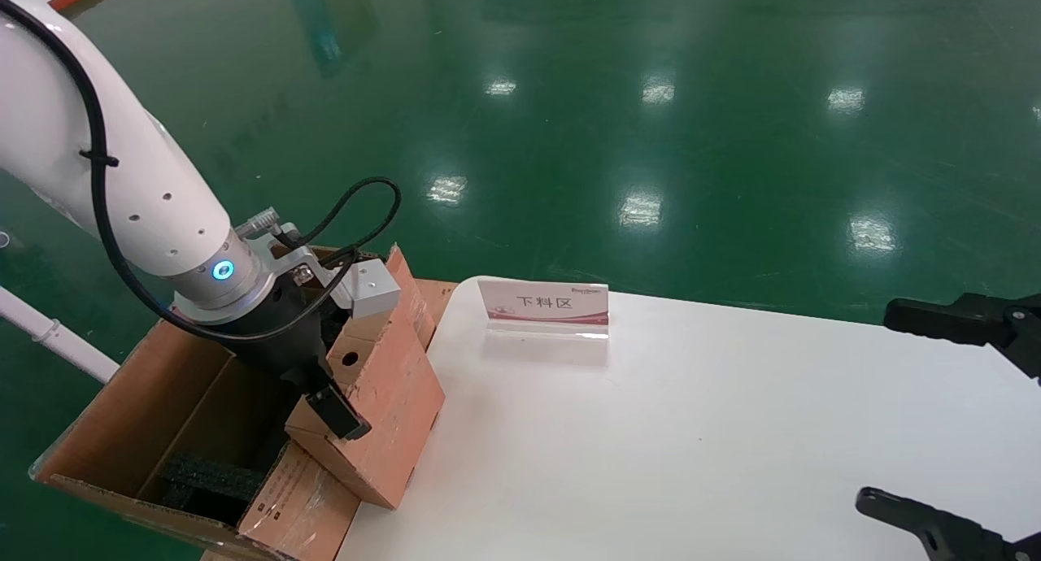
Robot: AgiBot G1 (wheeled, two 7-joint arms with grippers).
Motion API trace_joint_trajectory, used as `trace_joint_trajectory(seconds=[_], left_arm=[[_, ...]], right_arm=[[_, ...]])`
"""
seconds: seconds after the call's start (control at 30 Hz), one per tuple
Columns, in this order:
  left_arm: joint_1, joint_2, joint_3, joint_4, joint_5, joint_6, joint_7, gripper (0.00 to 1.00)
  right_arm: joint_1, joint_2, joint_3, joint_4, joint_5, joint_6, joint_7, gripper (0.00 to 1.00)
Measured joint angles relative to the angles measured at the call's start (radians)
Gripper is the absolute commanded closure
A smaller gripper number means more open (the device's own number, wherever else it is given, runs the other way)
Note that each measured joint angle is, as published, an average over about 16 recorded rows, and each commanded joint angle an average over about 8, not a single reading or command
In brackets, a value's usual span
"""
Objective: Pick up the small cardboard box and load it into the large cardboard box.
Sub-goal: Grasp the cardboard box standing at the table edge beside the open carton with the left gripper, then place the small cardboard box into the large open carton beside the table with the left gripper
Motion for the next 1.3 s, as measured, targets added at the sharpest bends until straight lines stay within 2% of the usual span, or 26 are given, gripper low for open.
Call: trace_joint_trajectory(seconds=[0.3,0.5,0.53,0.57,0.77,0.8,1.3], left_arm=[[0.003,0.002,0.003,0.001,0.003,0.000,-0.001,0.02],[0.002,0.001,0.001,0.001,0.002,0.001,0.000,0.76],[0.002,0.001,0.001,0.001,0.002,0.001,0.000,0.89],[0.001,0.001,0.000,0.001,0.002,0.001,0.000,0.99],[0.000,0.000,-0.001,0.000,0.002,0.001,0.001,1.00],[0.000,0.000,-0.001,0.000,0.002,0.002,0.001,1.00],[-0.001,-0.001,-0.002,0.000,0.001,0.002,0.002,1.00]], right_arm=[[0.000,0.000,0.000,0.000,0.000,0.000,0.000,0.00],[0.000,0.000,0.000,0.000,0.000,0.000,0.000,0.00],[0.000,0.000,0.000,0.000,0.000,0.000,0.000,0.08],[0.000,0.000,0.000,0.000,0.000,0.000,0.000,0.20],[0.000,0.000,0.000,0.000,0.000,0.000,0.000,0.95],[0.000,0.000,0.000,0.000,0.000,0.000,0.000,1.00],[0.000,0.000,0.000,0.000,0.000,0.000,0.000,1.00]])
